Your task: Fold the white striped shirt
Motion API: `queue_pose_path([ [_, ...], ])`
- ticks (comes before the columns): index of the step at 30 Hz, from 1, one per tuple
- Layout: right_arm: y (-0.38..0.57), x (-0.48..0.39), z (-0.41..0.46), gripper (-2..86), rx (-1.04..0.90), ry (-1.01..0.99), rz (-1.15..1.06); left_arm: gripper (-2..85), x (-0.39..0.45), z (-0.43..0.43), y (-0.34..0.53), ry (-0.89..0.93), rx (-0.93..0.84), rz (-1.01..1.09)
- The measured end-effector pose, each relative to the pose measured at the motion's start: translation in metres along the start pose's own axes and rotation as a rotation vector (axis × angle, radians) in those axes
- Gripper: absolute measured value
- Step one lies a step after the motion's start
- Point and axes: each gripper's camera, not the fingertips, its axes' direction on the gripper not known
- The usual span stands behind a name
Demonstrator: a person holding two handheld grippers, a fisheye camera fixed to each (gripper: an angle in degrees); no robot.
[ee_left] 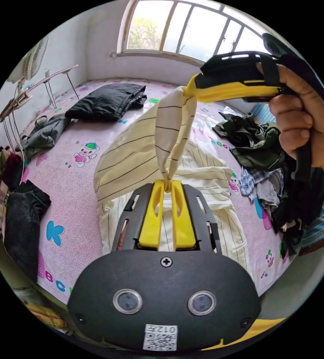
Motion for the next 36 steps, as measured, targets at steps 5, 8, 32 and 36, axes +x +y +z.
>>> queue_pose_path([
  [5, -0.006, 0.064, -0.031, 1.0, -0.027, 0.021, -0.003, 1.7, 0.050, -0.006, -0.035, 0.059, -0.036, 0.067],
  [8, -0.012, 0.109, -0.044, 1.0, -0.091, 0.014, 0.016, 1.2, 0.093, -0.007, -0.059, 0.056, -0.070, 0.165],
  [32, 0.011, 0.365, -0.055, 1.1, -0.173, -0.106, 0.304, 0.6, 0.201, 0.077, -0.219, 0.206, -0.486, 0.107],
  [36, 0.014, 0.359, -0.086, 1.2, -0.090, -0.180, 0.207, 0.6, 0.200, 0.039, -0.243, 0.212, -0.355, 0.117],
])
